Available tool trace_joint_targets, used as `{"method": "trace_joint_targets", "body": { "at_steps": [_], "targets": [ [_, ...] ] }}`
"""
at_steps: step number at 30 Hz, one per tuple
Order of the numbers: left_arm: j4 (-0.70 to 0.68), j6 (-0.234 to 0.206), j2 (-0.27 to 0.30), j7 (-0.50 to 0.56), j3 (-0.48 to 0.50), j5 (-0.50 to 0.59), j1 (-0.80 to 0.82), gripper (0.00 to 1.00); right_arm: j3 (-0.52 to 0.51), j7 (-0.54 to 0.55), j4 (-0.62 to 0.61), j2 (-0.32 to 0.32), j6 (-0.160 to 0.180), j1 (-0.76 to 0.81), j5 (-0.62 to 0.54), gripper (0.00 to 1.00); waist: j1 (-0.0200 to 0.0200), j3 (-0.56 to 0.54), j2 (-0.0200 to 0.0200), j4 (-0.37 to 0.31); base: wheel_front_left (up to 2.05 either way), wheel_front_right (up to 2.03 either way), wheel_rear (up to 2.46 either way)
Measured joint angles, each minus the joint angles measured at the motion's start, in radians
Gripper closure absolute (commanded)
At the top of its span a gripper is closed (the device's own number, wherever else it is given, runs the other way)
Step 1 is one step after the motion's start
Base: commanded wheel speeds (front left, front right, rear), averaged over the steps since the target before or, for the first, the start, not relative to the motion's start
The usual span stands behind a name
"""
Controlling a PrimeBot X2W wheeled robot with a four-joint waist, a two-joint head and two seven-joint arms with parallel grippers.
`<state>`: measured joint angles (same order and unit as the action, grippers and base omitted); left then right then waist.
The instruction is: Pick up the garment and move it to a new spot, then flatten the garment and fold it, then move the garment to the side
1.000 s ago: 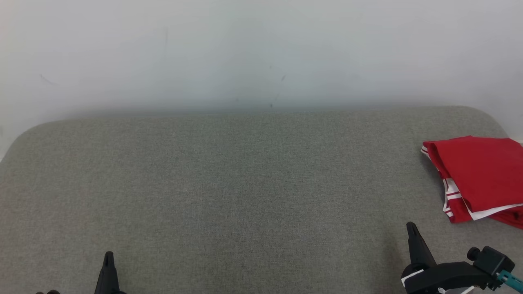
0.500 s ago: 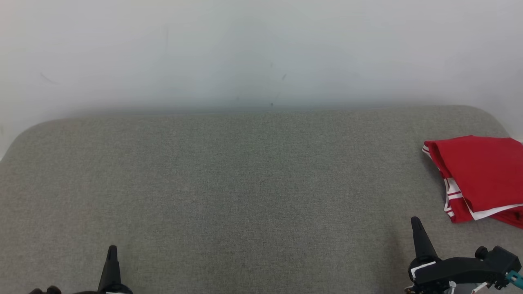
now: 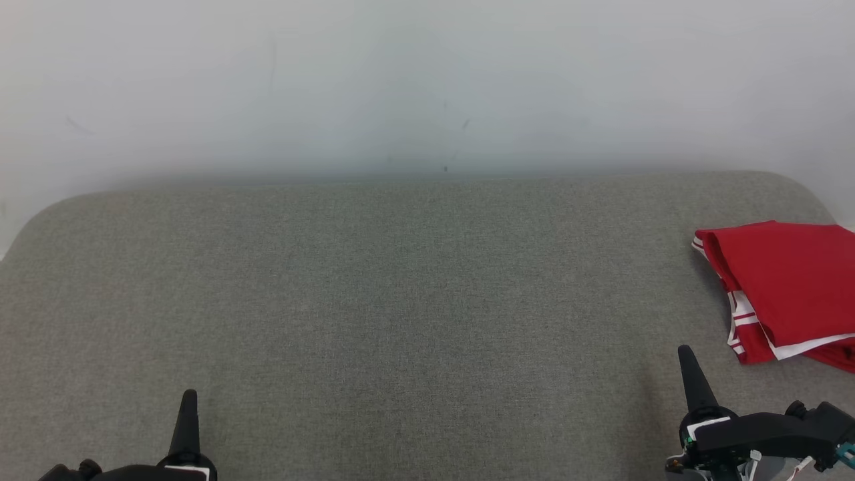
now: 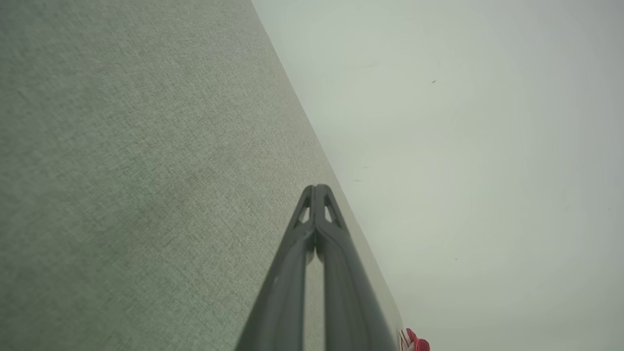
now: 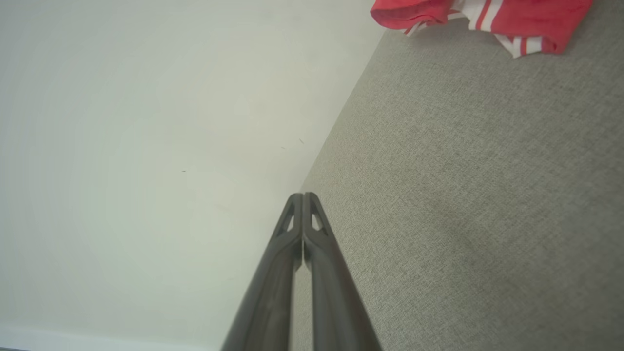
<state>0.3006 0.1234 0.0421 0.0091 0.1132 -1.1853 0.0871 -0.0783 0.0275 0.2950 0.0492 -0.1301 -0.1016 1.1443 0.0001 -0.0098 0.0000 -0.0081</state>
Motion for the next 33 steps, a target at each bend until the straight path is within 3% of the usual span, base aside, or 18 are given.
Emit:
{"method": "trace_joint_targets", "body": {
  "at_steps": [33],
  "targets": [
    [0.011,0.001,0.003,0.075,-0.003,-0.265,0.059,1.0,-0.033,0.048,-0.01,0.001,0.0,-0.022,0.296,1.0,0.0,0.009,0.0,0.005,0.0,0.0,0.0]
  ]
}}
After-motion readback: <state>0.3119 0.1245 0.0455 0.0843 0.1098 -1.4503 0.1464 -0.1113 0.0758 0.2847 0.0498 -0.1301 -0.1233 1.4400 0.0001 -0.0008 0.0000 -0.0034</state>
